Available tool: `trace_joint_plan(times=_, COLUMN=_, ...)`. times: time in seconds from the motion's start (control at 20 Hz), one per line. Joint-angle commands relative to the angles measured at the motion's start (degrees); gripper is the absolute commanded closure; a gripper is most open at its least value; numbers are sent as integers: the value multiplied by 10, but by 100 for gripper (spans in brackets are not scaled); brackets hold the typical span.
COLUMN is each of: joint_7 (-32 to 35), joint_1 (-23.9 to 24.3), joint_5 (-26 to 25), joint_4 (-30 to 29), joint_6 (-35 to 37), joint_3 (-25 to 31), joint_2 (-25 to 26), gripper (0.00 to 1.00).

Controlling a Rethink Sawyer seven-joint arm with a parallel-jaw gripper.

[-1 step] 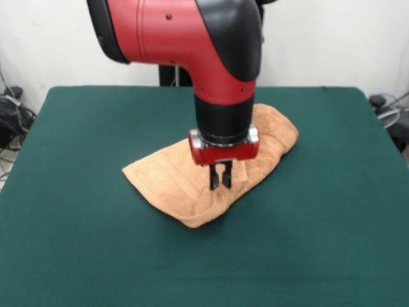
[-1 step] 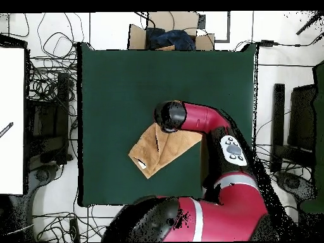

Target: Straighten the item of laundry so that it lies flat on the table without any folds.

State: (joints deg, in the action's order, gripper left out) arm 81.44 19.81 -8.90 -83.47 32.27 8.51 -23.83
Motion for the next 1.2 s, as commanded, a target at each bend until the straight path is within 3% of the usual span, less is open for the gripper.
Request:
trace_joint_plan(times=0.05, joint_7=62, joint_1=-20, joint_5=31, joint_4=136, joint_6=78, joint_3=29, joint_2=62, gripper=100)
trace_joint_plan(times=0.45, joint_7=67, joint_1=-35, joint_5=31, joint_4=214, joint_6=116, joint_3=25, joint_2=99, gripper=100)
trace_joint_plan(times=0.9, joint_7=49, joint_1=-47, joint_5=32, joint_4=321, joint_6=220, joint_3=32, joint_2=137, gripper=100)
trace_joint_plan(times=1.2, joint_7=59, joint_1=-42, joint_5=41, joint_4=316, joint_6=218, joint_3=38, joint_2=138, gripper=100)
